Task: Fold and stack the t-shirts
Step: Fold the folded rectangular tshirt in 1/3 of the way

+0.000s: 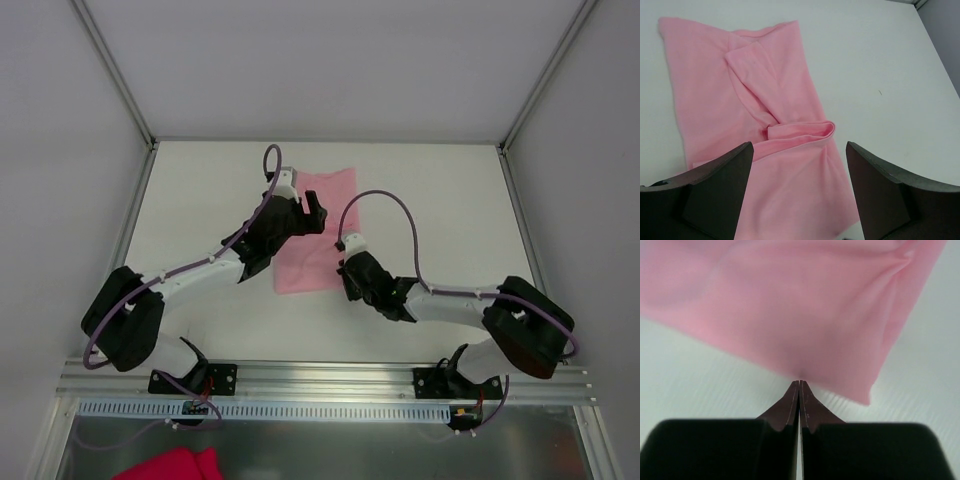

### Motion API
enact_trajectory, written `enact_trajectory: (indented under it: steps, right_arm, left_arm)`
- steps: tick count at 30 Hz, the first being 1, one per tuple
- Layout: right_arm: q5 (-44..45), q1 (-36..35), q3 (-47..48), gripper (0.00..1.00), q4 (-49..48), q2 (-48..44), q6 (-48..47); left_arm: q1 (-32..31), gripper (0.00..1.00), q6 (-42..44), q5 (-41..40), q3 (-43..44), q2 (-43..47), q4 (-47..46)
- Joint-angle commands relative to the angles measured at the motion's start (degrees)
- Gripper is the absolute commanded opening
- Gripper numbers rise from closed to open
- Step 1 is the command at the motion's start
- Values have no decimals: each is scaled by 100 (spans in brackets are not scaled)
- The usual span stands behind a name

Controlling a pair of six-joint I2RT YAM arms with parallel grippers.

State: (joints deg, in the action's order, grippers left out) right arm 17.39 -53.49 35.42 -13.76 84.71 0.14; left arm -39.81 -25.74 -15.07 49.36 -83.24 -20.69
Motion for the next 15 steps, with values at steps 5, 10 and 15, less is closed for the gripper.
enact_trajectory:
  steps: [5,10,15]
  right_arm:
    - [976,-1365,-202,1,988,-772,838]
    - [1784,-1498,-106,1,533,-394,286]
    - [1488,-770,474,1,304,116,-242]
  left_arm:
    - [-9,76,166,-110,-296,537,-129]
    - [-9,76,174,-66,-366,564,-137]
    - [-9,76,218,-163,-331,458,-137]
